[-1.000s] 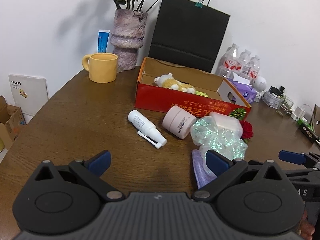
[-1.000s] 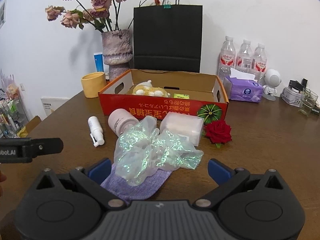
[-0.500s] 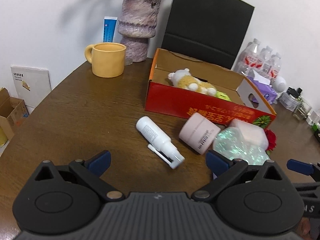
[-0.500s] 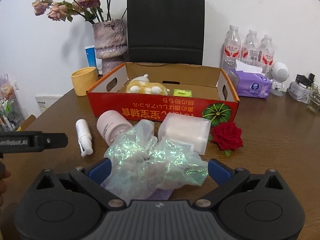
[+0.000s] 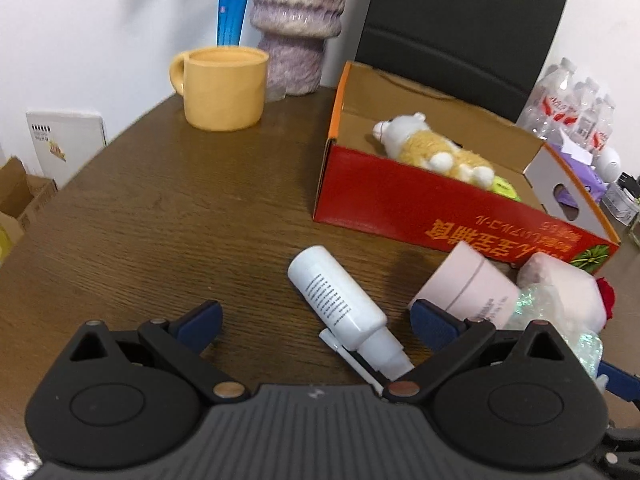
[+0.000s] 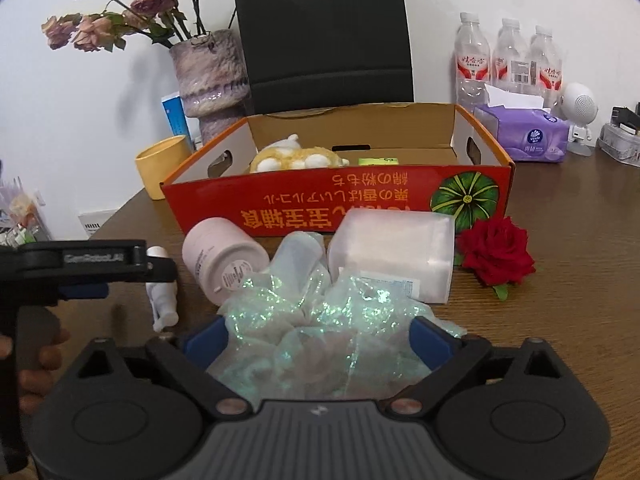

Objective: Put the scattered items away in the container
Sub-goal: 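Grasp the white spray bottle with the left gripper while the right gripper grasps the iridescent plastic bag, then lift the spray bottle with the left gripper while the right gripper lifts the plastic bag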

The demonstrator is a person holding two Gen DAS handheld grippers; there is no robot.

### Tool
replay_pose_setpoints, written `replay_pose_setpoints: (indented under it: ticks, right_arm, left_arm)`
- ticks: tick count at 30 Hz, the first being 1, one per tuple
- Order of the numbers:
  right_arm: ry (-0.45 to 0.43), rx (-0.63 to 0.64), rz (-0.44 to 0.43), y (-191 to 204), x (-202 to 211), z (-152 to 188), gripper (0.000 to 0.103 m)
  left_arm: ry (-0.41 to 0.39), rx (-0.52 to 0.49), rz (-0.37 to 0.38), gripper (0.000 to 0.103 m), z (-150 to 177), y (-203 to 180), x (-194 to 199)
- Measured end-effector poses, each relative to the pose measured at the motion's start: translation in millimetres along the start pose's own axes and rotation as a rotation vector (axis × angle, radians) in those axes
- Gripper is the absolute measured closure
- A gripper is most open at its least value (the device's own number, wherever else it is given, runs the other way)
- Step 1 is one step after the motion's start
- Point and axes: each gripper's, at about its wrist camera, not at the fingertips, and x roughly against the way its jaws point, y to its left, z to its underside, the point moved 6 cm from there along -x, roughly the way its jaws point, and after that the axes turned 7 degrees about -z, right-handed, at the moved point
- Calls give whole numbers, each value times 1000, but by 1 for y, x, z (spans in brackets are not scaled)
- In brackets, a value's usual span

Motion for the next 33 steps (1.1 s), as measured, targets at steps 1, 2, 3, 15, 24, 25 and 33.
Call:
replay_pose_setpoints:
  ticks: [1, 2, 3, 15, 24, 25, 33]
  right_arm:
    - [-8, 6, 6, -1, -1, 1, 12]
    - [-14, 15, 13, -1, -2, 1, 14]
    - [-18, 23, 17, -1, -4, 2, 18]
    - [-37, -80, -45, -19, -5, 6, 62]
    - [-73, -113, -61, -24, 3, 6, 77]
    - [-76, -113, -61, -24, 4, 6, 77]
    - [-92, -121, -60, -24, 10, 4, 81]
  left_arm:
    - [-10, -7, -1, 1, 0, -1, -1]
    - [-15, -15, -3, 1, -1, -1, -2]
    - [-18, -22, -2, 1, -1, -2, -3]
    - [-109, -96, 89, 59, 7, -9, 6]
    - [-161, -152, 89, 64, 12, -18, 5]
    - [-166, -159, 86, 64, 13, -19, 5]
    - [-174, -172, 84, 64, 14, -20, 6]
